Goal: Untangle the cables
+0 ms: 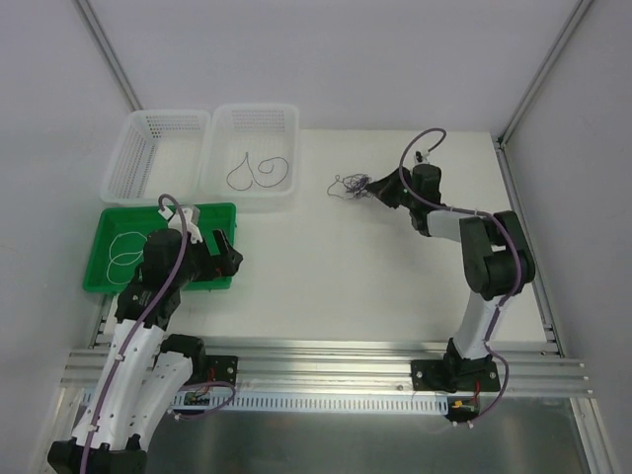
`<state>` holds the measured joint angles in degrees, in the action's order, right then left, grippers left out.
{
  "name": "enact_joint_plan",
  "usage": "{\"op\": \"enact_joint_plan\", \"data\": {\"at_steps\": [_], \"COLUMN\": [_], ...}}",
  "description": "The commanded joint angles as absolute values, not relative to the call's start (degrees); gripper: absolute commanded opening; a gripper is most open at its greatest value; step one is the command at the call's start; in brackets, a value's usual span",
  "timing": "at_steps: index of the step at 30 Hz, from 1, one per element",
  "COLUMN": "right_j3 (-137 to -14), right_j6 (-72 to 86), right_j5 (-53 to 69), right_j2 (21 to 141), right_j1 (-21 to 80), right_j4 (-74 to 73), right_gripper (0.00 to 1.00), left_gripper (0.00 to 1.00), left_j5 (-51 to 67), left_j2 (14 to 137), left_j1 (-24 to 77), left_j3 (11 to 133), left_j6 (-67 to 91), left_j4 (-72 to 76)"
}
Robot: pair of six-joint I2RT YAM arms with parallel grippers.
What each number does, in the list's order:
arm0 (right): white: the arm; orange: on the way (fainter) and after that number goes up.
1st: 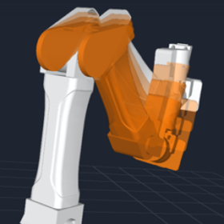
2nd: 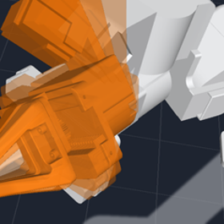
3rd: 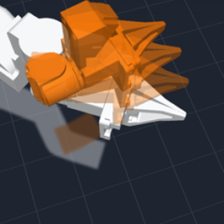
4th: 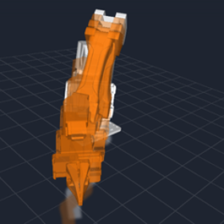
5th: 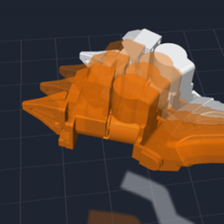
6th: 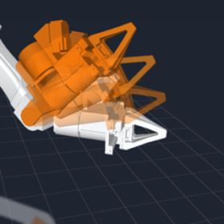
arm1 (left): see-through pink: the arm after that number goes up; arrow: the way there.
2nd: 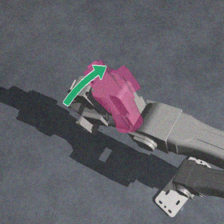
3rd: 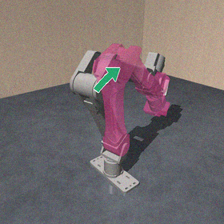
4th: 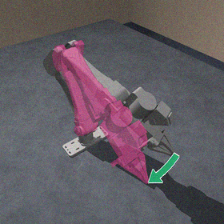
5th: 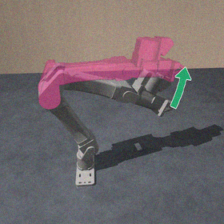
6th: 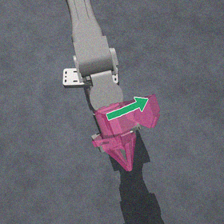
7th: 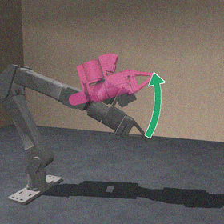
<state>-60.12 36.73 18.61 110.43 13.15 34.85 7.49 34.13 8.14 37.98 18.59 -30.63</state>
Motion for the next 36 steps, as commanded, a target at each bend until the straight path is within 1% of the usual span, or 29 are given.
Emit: {"op": "enact_joint_plan", "data": {"at_steps": [1,2,4,5,7,9,11,12,14,16,17,19,23,26,27,29,30,32,36], "right_j3": [-51.20,-49.24,-43.80,-42.12,-38.34,-36.48,-34.46,-33.93,-32.35,-31.38,-30.85,-30.85,-32.43,-33.05,-33.22,-33.92,-34.27,-35.76,-37.79], "right_j6": [36.13,35.34,32.10,31.12,27.88,26.46,25.49,25.49,25.75,26.19,26.37,26.19,24.96,23.21,23.03,22.59,22.50,22.24,22.67], "right_j5": [23.46,23.47,22.59,21.80,19.26,15.85,13.55,11.80,9.50,5.11,2.40,0.45,-9.90,-10.02,-8.89,-9.05,-10.79,-12.47,-13.71], "right_j2": [101.88,97.69,93.36,88.38,83.61,77.39,74.11,70.96,67.69,62.33,60.75,56.63,51.61,49.05,48.78,49.39,50.26,52.02,59.30], "right_j1": [14.76,15.20,17.48,19.58,22.22,26.53,31.26,32.68,36.28,38.57,38.84,39.20,40.25,41.48,41.92,44.54,45.69,47.98,49.57], "right_j4": [34.64,31.84,26.06,23.84,17.45,13.03,7.05,5.29,0.54,-4.01,-5.78,-11.65,-21.52,-22.68,-21.98,-19.61,-18.99,-18.55,-15.83], "right_gripper": [0.01,0.01,0.01,0.01,0.01,0.01,0.01,0.02,0.08,0.17,0.26,0.32,0.45,0.50,0.57,0.64,0.71,0.74,0.75], "left_gripper": [0.99,0.99,0.99,0.99,0.99,0.99,0.99,0.99,0.99,0.99,0.99,0.99,0.99,0.99,0.99,0.99,0.99,0.99,0.99], "left_j5": [13.17,14.05,15.72,16.25,18.35,20.73,24.84,26.09,28.11,27.51,26.20,24.70,18.30,12.50,11.09,8.36,7.74,5.55,1.33], "left_j2": [35.94,36.56,37.09,37.70,38.75,39.63,41.47,42.09,44.11,45.61,45.88,46.40,48.33,50.36,50.97,52.47,52.99,54.83,58.44], "left_j1": [7.47,7.56,7.56,7.56,7.56,7.56,7.65,7.73,9.13,12.81,14.48,17.30,26.25,32.67,34.00,36.02,37.78,39.81,43.76], "left_j3": [37.62,37.53,37.35,37.27,37.09,37.00,36.83,36.74,36.83,37.35,37.44,37.70,37.00,36.04,35.69,34.11,33.14,32.35,31.90], "left_j6": [17.75,17.75,17.75,17.84,17.84,17.67,17.49,17.40,17.58,18.19,19.76,21.70,29.59,34.60,35.93,39.53,40.59,42.62,47.10], "left_j4": [-28.74,-28.65,-28.48,-28.39,-28.30,-28.04,-27.42,-27.25,-26.98,-26.98,-27.07,-26.72,-23.66,-20.75,-18.04,-14.61,-11.37,-8.10,-4.75]}}
